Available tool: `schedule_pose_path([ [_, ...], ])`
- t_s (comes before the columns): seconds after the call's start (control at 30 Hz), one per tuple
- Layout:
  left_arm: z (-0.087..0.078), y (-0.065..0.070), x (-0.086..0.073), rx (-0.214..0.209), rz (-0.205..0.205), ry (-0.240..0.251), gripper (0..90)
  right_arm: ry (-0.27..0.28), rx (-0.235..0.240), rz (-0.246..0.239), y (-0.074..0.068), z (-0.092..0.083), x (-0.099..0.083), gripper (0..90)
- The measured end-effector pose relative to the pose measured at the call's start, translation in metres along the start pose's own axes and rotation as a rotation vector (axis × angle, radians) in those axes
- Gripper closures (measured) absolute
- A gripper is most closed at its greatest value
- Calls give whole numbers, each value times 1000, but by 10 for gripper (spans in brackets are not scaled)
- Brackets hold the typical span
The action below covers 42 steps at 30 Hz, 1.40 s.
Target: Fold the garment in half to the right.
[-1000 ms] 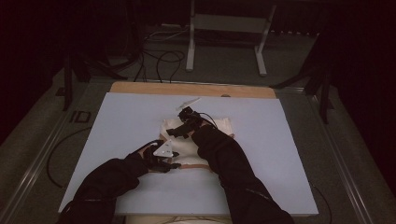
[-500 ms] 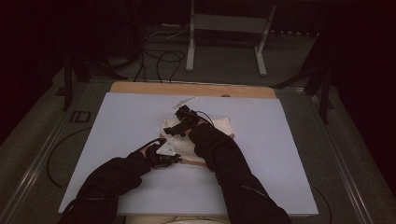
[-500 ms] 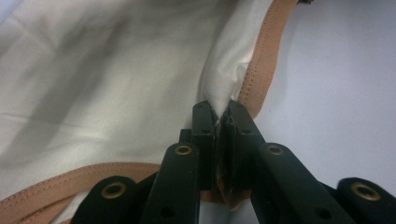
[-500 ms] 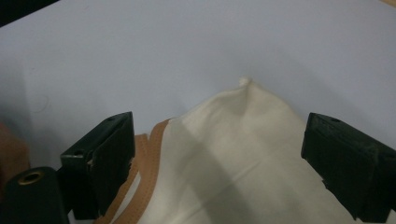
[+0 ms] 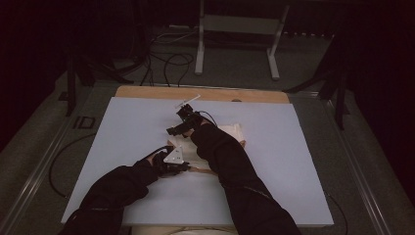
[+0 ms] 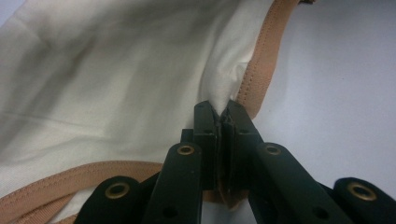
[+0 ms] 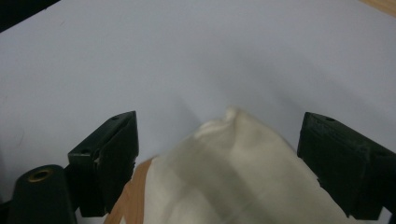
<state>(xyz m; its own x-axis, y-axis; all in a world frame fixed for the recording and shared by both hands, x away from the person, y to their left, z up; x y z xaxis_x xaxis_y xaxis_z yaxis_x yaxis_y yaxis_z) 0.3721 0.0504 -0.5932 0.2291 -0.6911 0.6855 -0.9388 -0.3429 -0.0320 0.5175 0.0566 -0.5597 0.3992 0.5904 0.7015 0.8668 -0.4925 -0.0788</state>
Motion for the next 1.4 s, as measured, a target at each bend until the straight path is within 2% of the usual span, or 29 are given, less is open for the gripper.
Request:
schedule_pose_path([
  [0.13,0,0,0,0,-7,7,868,-19,-19,10,3,5,1,175],
  [0.23,0,1,1,0,-7,9,868,-31,-33,13,6,9,1,307],
  [0.33,0,0,0,1,-4,9,868,-44,-49,9,7,13,-1,376],
  [0.47,0,0,0,5,8,1,868,-66,-37,2,3,21,-4,407],
  [0.73,0,0,0,4,5,1,869,-119,-55,-58,-1,32,-14,465],
  [0.9,0,0,0,1,6,-2,869,-132,-106,-118,0,32,-16,534],
  [1.0,0,1,1,4,6,-3,870,-138,-129,-134,0,32,-16,565],
  [1.07,0,1,1,5,8,-5,870,-140,-128,-138,-1,32,-16,638],
  [1.1,0,1,1,5,8,-5,870,-140,-128,-138,-1,32,-16,638],
  [1.13,0,1,1,4,6,-5,870,-142,-134,-134,-1,31,-16,743],
  [1.23,0,0,1,3,5,-5,870,-148,-141,-140,1,30,-16,863],
  [1.4,0,0,1,-3,-4,-11,876,-149,-145,-137,1,28,-16,894],
])
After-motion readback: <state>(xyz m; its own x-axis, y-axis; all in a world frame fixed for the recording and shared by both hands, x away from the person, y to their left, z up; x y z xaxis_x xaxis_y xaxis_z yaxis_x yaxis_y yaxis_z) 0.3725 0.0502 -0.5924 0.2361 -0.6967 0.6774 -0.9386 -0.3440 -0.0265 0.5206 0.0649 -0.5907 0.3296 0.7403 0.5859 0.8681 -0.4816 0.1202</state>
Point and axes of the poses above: each handheld gripper's, and its own axes: z roughly forward along the jaws, x roughly out of its top, y roughly to its right, the point moved 10 cm from there along z, roughly forward along the jaws, and after that the axes turned 8 degrees about -z, right-handed, at the moved point
